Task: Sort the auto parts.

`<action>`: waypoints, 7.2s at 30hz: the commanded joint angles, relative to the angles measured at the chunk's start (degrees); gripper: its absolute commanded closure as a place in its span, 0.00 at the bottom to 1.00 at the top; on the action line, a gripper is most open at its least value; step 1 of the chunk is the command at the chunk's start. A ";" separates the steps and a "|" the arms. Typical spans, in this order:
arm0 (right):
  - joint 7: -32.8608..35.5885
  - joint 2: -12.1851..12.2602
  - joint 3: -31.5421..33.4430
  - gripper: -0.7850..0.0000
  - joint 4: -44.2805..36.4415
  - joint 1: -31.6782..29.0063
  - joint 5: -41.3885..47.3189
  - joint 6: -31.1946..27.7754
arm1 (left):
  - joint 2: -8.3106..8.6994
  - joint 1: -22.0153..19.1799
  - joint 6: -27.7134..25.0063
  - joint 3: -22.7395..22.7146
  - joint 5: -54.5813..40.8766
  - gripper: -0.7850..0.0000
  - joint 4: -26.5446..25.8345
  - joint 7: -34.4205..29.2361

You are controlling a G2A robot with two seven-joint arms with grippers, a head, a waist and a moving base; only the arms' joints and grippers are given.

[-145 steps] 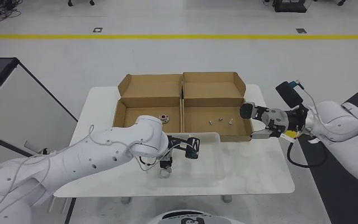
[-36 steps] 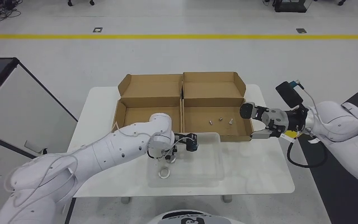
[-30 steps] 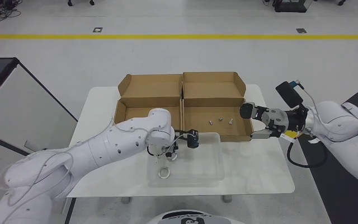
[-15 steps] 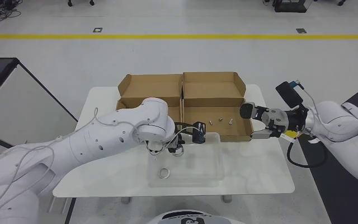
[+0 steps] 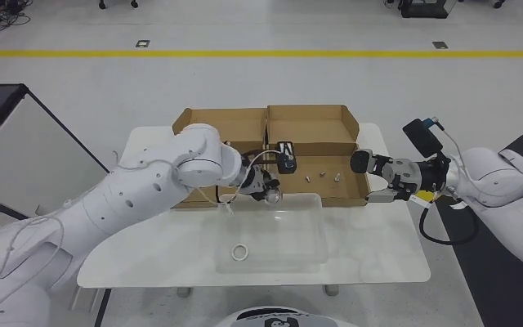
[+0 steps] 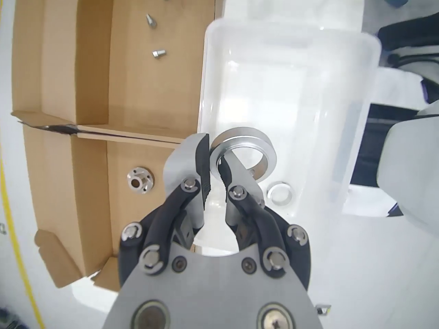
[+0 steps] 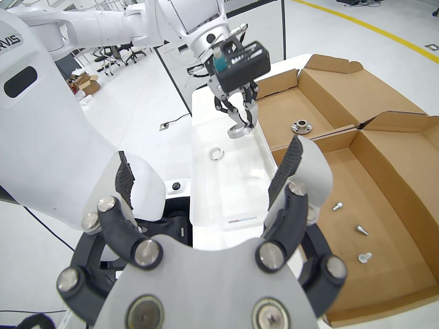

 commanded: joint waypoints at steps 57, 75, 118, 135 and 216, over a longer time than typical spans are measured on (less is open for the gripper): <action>0.00 -0.04 0.02 0.00 0.02 -0.02 -0.06 0.00 | 4.75 17.57 -28.29 -24.81 -42.24 1.00 -2.59 31.32; 0.00 -0.04 0.02 0.00 0.02 -0.02 -0.06 0.00 | -0.42 22.65 -28.29 -32.24 -78.53 1.00 -6.30 12.68; 0.00 -0.04 0.02 0.00 0.02 -0.02 -0.06 0.00 | -6.00 25.91 -28.29 -37.75 -75.92 1.00 -5.17 12.68; 0.00 -0.04 0.02 0.00 0.02 -0.02 -0.06 0.00 | -5.34 25.33 -28.29 -39.39 -53.54 1.00 -2.18 12.69; 0.00 -0.04 0.02 0.00 0.02 -0.02 -0.06 0.00 | -5.66 19.53 1.91 -41.38 -19.30 1.00 9.54 1.58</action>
